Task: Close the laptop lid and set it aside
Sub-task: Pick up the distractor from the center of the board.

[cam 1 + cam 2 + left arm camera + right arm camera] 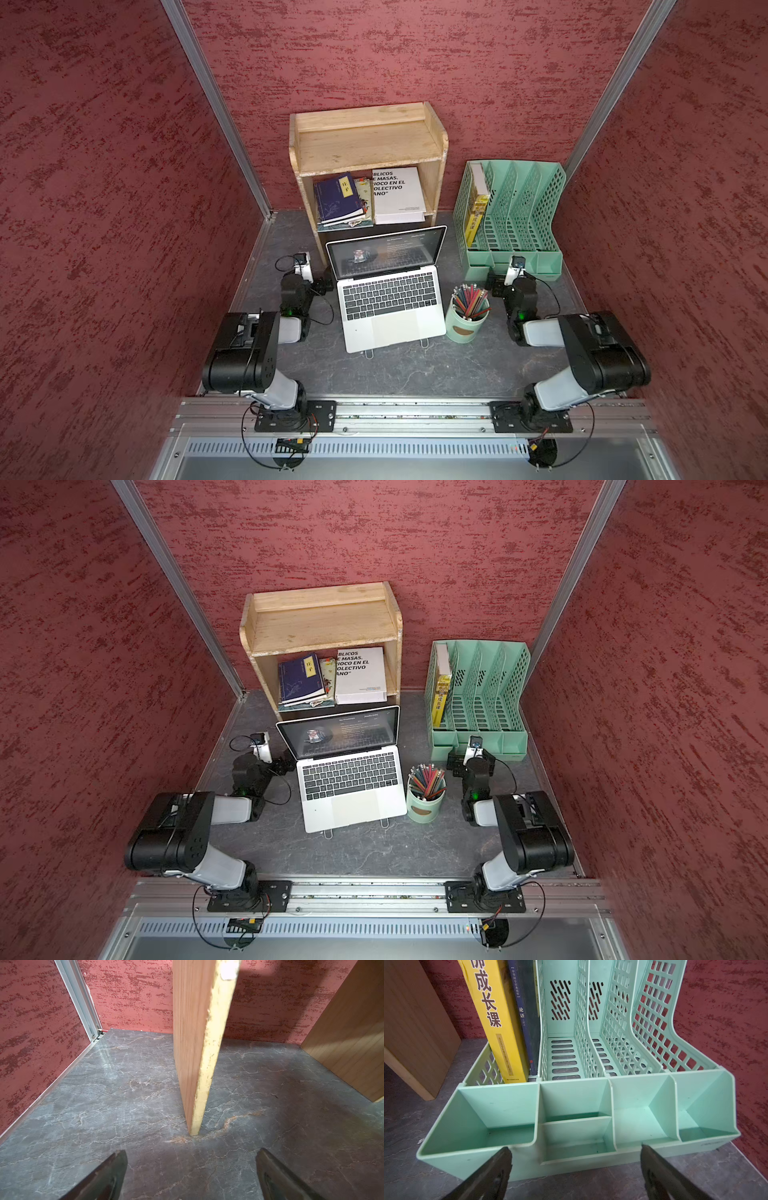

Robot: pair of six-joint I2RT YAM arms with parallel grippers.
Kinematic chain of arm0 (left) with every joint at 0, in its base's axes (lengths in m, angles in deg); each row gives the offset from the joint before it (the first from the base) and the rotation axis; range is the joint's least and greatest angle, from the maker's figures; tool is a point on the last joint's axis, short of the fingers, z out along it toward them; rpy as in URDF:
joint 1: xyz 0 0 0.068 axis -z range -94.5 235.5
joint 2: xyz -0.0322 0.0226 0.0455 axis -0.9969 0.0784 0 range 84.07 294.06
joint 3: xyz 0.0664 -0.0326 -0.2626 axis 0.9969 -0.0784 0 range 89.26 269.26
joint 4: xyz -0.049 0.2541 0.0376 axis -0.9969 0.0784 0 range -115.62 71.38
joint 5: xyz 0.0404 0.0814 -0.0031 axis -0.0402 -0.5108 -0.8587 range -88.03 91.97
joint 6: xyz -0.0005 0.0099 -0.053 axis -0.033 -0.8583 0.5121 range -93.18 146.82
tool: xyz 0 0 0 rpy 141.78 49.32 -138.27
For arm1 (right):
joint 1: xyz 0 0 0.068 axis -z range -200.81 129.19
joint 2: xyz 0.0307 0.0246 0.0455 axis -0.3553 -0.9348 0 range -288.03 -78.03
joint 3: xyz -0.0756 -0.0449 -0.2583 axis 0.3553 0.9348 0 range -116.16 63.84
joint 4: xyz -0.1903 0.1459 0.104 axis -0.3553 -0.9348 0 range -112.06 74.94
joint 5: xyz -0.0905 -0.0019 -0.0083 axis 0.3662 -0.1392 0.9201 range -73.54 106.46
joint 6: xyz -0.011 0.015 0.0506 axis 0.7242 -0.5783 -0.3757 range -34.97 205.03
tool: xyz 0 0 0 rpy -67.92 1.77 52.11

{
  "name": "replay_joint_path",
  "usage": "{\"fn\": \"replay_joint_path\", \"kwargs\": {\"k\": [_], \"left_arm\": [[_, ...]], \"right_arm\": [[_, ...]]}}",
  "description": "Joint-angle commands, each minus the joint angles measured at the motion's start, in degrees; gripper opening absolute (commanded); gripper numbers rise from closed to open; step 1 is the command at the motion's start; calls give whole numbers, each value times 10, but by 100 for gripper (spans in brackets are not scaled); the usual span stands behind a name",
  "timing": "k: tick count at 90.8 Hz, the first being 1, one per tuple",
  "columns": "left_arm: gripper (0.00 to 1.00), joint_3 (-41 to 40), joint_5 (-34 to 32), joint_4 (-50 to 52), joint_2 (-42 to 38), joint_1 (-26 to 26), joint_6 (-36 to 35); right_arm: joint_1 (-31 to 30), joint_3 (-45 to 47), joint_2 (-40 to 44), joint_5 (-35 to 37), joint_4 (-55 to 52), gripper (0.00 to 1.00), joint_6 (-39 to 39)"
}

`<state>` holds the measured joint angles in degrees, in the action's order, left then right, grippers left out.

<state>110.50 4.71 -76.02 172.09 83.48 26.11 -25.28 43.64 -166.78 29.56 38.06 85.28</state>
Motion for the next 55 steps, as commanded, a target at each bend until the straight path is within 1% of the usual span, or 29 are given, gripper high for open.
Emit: {"fn": "replay_joint_path", "kwargs": {"k": [1,34,55], "left_arm": [[100,7,5,-2,-2,0,1],[100,7,6,-2,-2,-1,1],[100,7,25,0,-4,-12,7]], "right_arm": [[4,-10,1,-4,10,98,-1],[4,-11,1,-4,11,98,-1],[3,-10,3,-4,11,98,-1]]}}
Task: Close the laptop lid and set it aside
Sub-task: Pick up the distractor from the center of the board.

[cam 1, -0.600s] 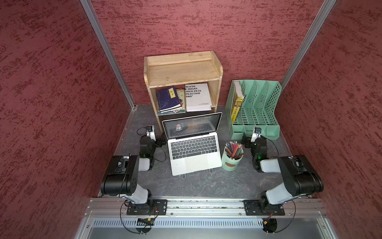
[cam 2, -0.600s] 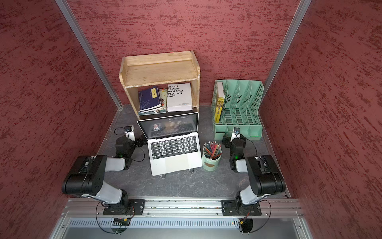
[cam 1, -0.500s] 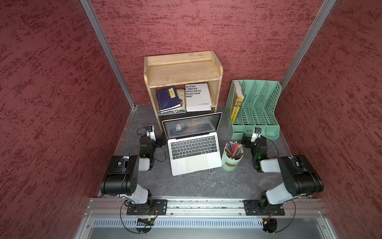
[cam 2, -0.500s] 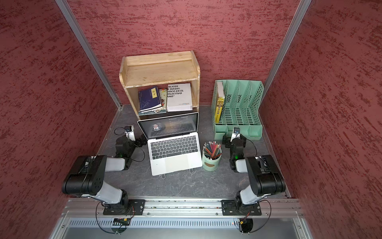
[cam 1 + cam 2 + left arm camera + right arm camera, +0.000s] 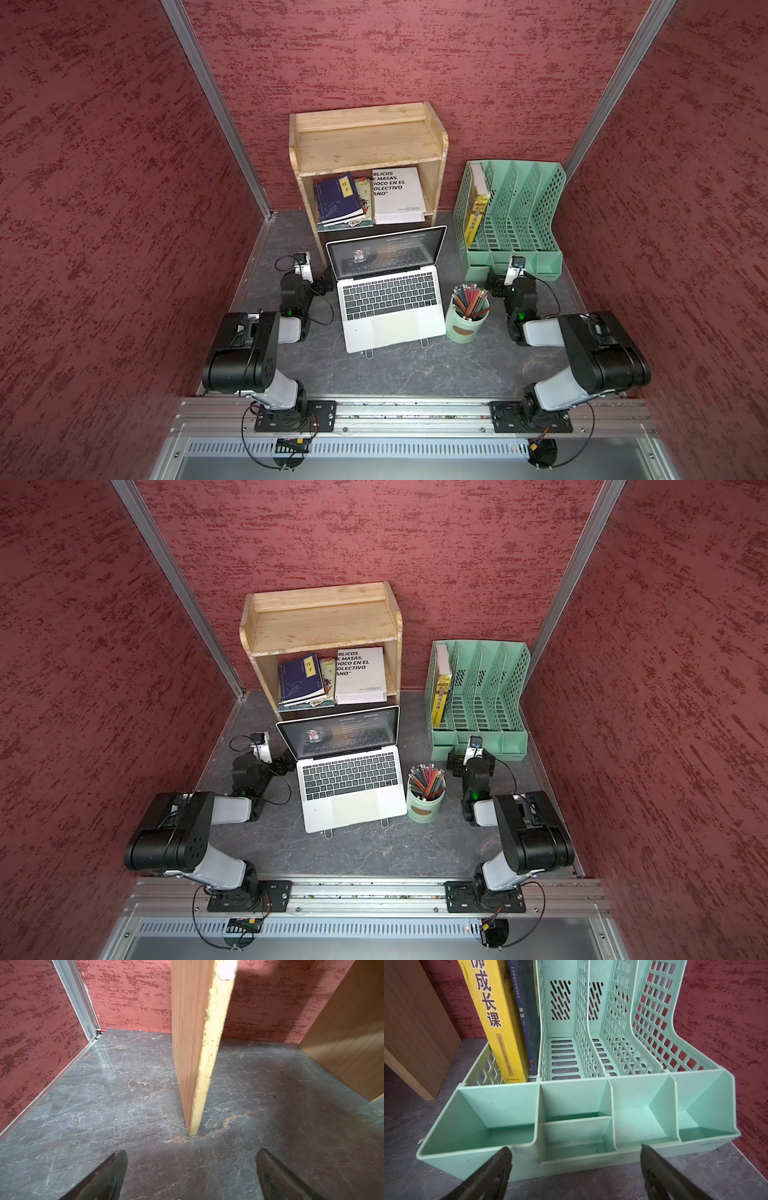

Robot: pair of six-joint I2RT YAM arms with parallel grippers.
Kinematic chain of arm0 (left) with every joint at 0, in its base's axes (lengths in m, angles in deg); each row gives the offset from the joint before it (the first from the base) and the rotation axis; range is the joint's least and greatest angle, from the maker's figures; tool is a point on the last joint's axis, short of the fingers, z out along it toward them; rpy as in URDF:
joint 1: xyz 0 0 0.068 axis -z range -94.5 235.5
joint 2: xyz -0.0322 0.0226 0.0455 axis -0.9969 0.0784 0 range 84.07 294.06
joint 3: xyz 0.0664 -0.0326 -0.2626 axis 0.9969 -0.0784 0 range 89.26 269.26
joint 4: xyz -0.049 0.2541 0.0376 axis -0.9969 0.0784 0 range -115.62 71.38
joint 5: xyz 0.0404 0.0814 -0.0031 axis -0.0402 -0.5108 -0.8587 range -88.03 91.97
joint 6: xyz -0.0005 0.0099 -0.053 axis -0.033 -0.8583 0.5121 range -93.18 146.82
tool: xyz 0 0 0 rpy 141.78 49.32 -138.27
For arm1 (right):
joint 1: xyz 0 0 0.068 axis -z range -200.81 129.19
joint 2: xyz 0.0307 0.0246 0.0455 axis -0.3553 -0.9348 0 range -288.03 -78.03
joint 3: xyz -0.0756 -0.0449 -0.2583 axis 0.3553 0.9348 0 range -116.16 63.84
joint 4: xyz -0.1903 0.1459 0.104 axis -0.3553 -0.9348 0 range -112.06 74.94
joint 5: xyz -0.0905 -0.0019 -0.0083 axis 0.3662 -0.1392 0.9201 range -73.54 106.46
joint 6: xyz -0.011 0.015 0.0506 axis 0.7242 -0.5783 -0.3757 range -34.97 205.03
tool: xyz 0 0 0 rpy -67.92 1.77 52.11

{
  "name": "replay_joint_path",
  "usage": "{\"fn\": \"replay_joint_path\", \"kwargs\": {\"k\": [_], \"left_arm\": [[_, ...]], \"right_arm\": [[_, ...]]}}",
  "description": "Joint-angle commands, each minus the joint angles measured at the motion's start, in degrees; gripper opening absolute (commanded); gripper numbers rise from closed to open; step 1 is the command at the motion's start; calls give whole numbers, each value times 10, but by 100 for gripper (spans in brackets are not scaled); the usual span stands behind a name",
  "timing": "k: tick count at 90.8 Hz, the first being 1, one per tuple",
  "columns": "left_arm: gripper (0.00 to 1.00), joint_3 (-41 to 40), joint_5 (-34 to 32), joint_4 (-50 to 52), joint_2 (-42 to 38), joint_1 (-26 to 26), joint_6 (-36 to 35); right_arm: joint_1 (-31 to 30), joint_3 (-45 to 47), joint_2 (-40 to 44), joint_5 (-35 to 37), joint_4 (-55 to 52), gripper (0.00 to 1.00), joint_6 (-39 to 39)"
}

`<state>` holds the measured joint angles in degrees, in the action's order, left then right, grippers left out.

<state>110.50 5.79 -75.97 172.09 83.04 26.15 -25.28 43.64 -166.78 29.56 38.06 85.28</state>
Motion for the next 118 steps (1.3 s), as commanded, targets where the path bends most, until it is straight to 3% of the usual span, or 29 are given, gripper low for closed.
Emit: {"fn": "replay_joint_path", "kwargs": {"k": [1,7,11,20,34,42,52,69,78,92,105,118], "left_arm": [[100,7,13,-1,-5,-6,6],[100,12,-33,26,-24,5,8],[100,31,-81,110,-65,16,16],[100,110,-124,358,-156,24,49],[100,171,-151,592,-299,25,171],[100,201,-124,703,-370,29,228],[100,244,-113,825,-419,76,273],[100,321,-192,964,-427,256,343],[100,348,-268,1010,-422,373,399],[100,375,-375,1063,-407,518,464],[100,406,-426,1085,-381,582,485],[100,423,-431,1044,-364,589,463]], "right_arm": [[3,-9,3,-4,16,98,0],[2,-14,34,-8,-19,98,6],[-4,-35,72,9,-72,99,8],[-5,-127,180,70,-330,98,-58],[-4,-275,272,161,-692,99,-220],[-4,-349,295,135,-835,93,-273],[-4,-433,296,28,-974,82,-328],[-19,-472,273,-194,-1088,48,-414],[-47,-457,275,-233,-1114,37,-454],[-102,-432,294,-243,-1122,30,-503],[-139,-433,296,-235,-1144,22,-522],[-161,-437,295,-224,-1179,24,-536]]}}
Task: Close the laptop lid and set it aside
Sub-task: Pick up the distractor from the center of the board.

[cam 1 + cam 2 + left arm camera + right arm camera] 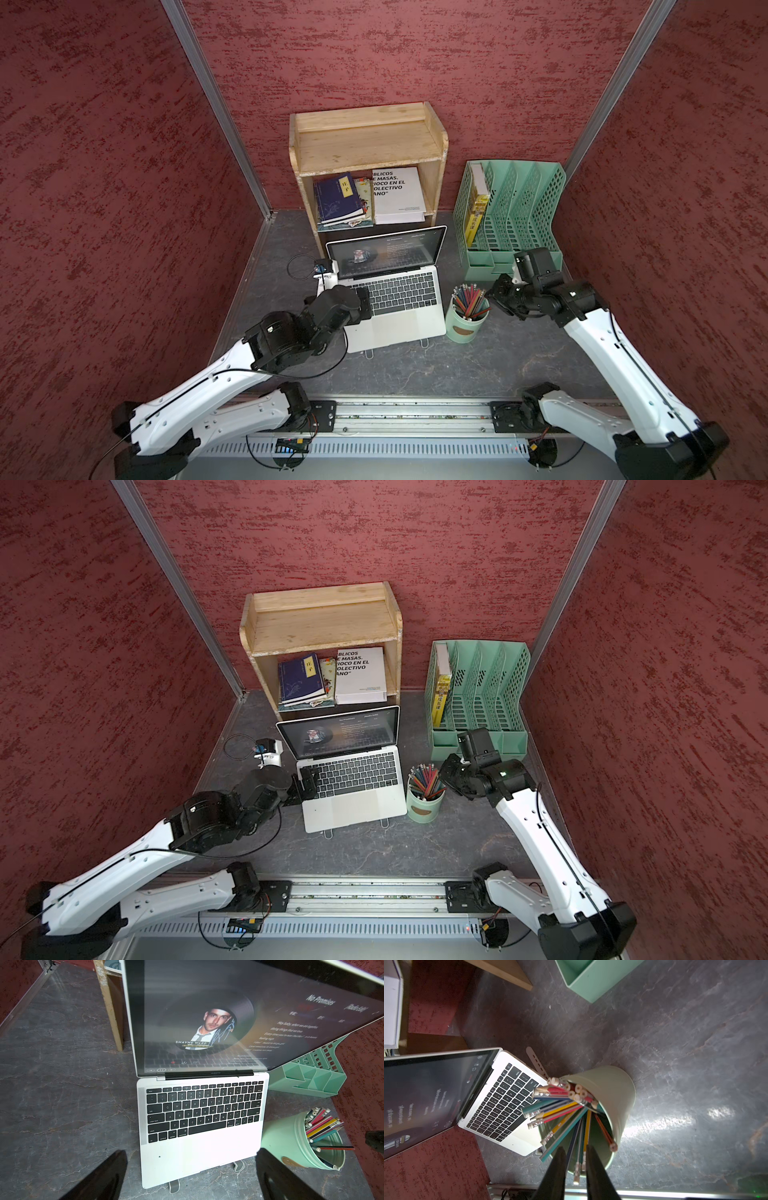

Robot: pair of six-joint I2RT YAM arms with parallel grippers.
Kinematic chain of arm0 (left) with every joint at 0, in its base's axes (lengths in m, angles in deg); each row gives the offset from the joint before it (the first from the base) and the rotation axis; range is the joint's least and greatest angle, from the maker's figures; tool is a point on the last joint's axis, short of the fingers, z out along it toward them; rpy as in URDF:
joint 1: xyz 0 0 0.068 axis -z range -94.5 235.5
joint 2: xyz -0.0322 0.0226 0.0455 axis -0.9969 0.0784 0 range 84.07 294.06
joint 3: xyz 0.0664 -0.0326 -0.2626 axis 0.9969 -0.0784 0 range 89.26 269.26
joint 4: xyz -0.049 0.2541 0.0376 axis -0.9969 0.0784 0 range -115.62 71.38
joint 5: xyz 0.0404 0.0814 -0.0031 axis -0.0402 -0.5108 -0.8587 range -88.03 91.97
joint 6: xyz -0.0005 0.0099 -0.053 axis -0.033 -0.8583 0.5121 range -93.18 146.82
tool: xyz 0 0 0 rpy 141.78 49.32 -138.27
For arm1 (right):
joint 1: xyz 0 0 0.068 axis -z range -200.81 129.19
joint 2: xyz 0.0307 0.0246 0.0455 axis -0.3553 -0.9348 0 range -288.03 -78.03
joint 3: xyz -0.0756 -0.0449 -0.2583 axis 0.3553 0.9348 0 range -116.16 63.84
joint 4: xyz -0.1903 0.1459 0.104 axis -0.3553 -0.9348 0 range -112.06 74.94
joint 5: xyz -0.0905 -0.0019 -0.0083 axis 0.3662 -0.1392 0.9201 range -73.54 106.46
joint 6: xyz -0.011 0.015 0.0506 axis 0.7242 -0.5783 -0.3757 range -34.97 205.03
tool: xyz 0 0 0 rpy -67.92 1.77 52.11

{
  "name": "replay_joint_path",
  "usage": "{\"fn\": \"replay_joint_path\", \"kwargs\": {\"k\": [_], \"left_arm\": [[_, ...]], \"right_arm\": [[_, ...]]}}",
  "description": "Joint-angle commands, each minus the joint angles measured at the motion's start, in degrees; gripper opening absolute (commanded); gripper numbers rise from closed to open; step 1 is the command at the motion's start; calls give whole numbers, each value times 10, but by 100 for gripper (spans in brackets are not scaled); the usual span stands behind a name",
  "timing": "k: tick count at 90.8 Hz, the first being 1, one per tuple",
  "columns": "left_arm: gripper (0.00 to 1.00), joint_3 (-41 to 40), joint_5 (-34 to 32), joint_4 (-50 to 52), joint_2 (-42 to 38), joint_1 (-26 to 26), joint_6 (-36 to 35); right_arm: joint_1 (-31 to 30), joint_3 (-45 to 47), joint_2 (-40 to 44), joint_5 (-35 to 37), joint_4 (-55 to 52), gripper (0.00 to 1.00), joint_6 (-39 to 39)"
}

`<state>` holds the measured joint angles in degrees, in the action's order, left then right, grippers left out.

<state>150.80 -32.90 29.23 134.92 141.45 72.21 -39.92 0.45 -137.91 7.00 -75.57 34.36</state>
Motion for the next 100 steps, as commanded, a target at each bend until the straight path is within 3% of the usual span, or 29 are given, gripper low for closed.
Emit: {"fn": "replay_joint_path", "kwargs": {"k": [1,26,64,100], "left_arm": [[100,22,-45,-12,9,5,1],[100,45,-66,-49,22,2,-27],[100,32,-52,-83,19,-23,-51],[100,10,-40,-91,10,-41,-35]], "right_arm": [[-17,-5,6,1,-44,24,-28],[-31,-10,3,30,-106,29,-25],[-36,-5,-52,33,-75,29,-19],[-44,25,-103,26,-45,17,-4]]}}
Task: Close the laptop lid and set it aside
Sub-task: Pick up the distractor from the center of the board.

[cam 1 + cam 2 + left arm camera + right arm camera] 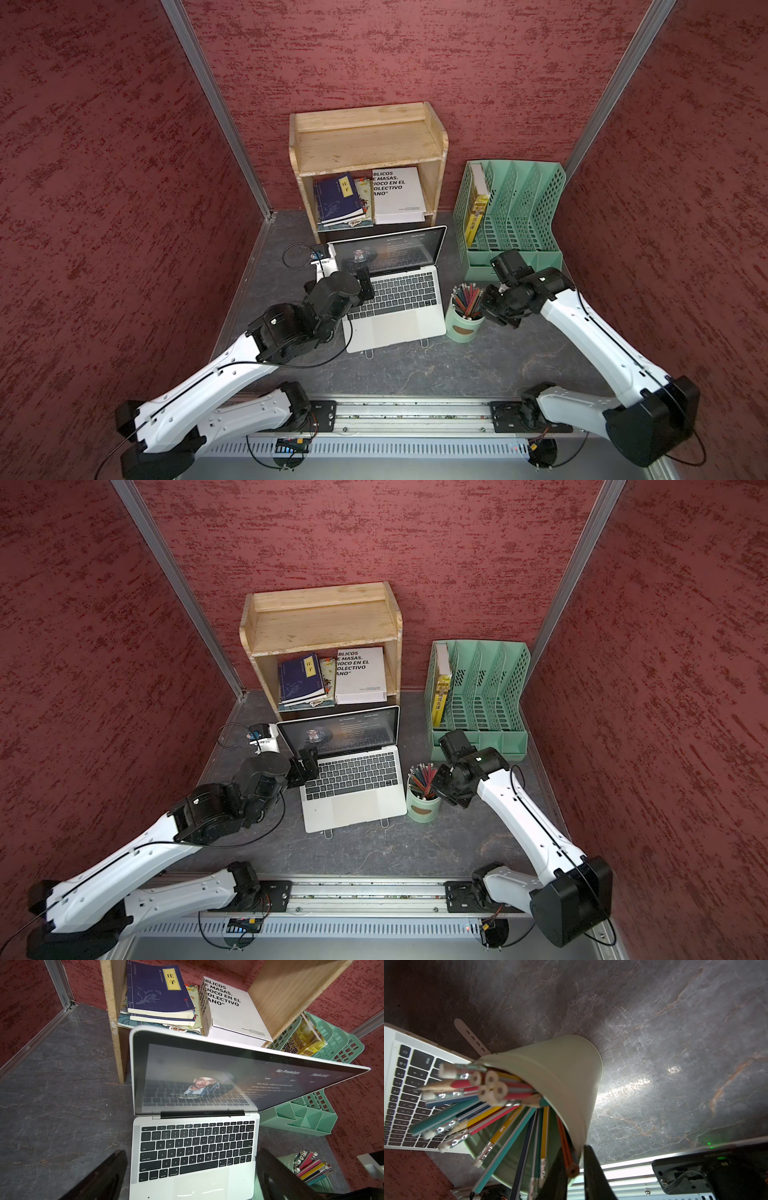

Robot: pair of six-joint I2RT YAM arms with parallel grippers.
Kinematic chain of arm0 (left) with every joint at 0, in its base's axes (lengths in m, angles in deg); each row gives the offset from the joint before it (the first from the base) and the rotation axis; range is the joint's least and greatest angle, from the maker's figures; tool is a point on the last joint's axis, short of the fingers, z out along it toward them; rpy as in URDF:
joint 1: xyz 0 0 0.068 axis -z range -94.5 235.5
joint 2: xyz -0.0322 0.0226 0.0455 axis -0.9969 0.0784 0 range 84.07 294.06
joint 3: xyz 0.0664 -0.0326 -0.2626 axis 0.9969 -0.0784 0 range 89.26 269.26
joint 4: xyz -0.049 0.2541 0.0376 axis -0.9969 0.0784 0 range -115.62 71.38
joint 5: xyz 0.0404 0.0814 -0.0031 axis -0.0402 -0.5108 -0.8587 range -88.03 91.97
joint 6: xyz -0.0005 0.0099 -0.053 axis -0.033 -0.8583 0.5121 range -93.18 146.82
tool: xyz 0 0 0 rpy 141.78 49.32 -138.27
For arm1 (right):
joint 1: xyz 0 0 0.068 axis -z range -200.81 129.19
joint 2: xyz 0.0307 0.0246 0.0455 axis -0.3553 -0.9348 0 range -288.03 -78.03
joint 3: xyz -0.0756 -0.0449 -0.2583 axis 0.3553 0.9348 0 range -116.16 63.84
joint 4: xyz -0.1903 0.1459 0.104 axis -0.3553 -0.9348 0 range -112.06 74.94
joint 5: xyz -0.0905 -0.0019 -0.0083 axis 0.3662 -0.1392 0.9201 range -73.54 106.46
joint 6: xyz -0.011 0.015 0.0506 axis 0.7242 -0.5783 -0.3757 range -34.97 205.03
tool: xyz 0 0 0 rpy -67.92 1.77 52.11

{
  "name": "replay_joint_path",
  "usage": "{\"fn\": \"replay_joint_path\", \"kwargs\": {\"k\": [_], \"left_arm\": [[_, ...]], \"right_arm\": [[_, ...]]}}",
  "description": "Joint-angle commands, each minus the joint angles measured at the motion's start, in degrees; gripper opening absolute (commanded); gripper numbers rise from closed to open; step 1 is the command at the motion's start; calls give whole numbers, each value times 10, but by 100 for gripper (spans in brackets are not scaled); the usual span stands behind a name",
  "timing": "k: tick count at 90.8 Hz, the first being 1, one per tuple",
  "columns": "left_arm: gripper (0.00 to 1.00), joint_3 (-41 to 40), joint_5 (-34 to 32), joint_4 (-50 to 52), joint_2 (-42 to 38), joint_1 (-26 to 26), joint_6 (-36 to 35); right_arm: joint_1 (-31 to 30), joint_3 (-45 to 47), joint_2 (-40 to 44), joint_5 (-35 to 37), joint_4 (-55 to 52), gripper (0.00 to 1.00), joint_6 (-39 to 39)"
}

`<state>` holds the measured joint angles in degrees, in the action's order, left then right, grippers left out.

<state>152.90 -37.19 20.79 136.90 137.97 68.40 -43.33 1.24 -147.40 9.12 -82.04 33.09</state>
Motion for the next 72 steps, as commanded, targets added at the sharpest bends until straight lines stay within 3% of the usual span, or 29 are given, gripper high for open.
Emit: {"fn": "replay_joint_path", "kwargs": {"k": [1,24,47,72], "left_arm": [[100,-11,2,-7,-10,-7,3],[100,-14,5,-7,-19,-20,4],[100,-13,3,-25,-21,-23,1],[100,5,2,-54,-19,-23,-38]], "right_arm": [[-11,17,-9,5,20,17,9],[-14,16,-19,10,19,8,17],[-7,-61,-15,33,-61,0,41],[116,-114,12,36,-143,0,112]]}}
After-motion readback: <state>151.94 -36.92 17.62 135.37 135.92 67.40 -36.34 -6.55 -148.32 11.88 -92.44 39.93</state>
